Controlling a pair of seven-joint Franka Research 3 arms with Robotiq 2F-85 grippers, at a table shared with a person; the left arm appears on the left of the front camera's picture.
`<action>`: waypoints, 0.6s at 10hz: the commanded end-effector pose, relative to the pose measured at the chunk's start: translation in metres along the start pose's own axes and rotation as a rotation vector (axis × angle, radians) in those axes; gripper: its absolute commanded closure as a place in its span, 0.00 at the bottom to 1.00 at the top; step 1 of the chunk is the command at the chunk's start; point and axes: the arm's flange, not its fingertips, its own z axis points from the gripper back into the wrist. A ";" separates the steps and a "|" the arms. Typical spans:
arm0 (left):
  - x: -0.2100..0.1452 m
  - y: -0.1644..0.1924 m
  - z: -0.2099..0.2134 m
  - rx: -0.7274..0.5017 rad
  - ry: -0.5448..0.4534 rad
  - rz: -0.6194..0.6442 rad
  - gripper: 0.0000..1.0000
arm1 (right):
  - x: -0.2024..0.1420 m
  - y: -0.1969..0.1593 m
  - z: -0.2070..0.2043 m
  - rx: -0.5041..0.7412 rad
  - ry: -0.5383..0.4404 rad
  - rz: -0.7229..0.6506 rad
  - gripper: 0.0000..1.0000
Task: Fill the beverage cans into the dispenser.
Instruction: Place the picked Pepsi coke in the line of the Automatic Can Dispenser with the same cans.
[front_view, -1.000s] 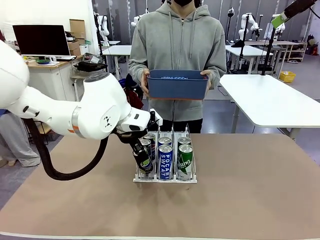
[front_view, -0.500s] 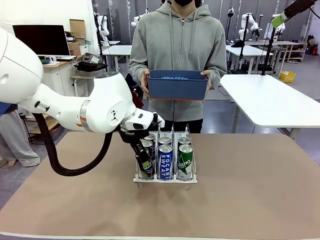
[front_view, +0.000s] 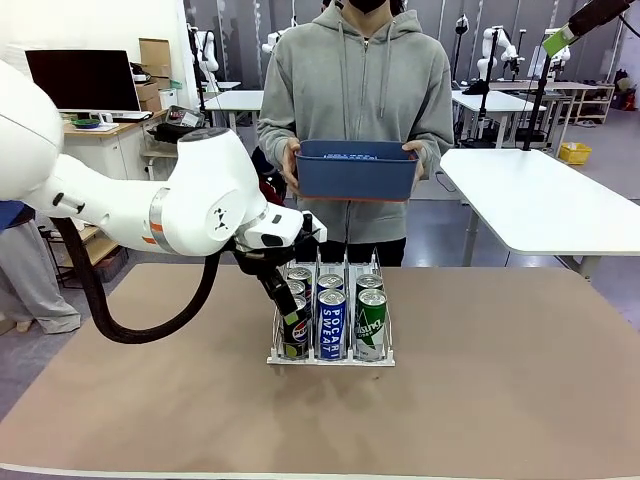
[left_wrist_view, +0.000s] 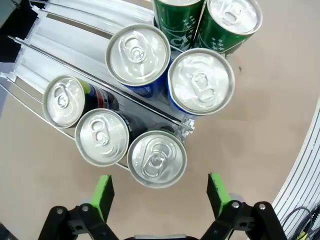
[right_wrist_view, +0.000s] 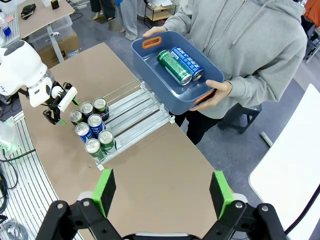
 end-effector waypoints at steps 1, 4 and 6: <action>-0.011 -0.015 0.015 0.018 -0.009 0.028 0.00 | 0.000 0.000 0.000 0.000 0.000 -0.001 0.00; -0.004 -0.009 0.019 0.024 -0.021 0.003 0.00 | 0.000 0.000 0.000 0.000 0.000 -0.001 0.00; -0.004 -0.009 0.019 0.024 -0.021 0.003 0.00 | 0.000 0.000 0.000 0.000 0.000 -0.001 0.00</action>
